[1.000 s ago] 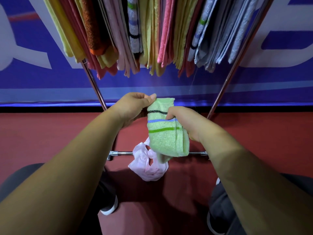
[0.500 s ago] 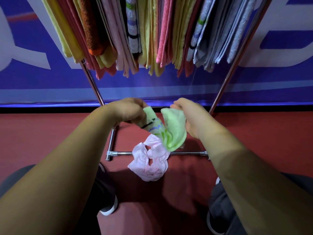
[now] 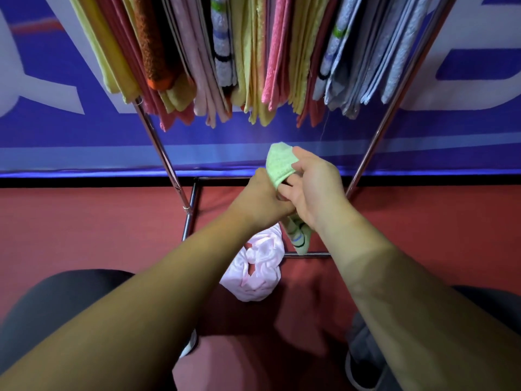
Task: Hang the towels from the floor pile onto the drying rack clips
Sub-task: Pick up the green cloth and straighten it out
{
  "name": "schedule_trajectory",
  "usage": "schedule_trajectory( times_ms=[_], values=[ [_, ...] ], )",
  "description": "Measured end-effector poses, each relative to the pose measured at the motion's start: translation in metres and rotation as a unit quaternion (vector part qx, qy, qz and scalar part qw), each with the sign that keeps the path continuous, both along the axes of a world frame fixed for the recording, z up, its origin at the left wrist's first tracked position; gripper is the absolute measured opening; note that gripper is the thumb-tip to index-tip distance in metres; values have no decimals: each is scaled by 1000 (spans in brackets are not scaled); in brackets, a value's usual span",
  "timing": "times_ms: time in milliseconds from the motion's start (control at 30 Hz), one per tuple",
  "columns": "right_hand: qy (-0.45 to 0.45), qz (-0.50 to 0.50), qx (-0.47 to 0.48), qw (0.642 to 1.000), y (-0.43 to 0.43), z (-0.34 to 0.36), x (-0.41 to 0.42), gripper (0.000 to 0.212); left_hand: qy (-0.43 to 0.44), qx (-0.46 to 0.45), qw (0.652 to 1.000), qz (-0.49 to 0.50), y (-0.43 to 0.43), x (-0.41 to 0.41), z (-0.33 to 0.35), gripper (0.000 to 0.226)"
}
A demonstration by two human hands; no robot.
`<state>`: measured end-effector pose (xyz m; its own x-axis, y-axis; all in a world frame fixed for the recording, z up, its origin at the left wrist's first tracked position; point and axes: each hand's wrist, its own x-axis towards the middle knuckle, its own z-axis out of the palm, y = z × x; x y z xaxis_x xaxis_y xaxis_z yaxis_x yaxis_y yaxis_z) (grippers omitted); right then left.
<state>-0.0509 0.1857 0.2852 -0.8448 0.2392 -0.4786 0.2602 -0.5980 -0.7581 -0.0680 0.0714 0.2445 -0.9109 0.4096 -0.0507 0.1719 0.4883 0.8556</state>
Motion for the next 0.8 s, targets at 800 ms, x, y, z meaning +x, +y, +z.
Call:
schedule_trajectory(
  times_ms=[800],
  values=[
    [-19,92,630,771,31,-25,9,20,222,-182,950,121,16,15,46,48]
  ],
)
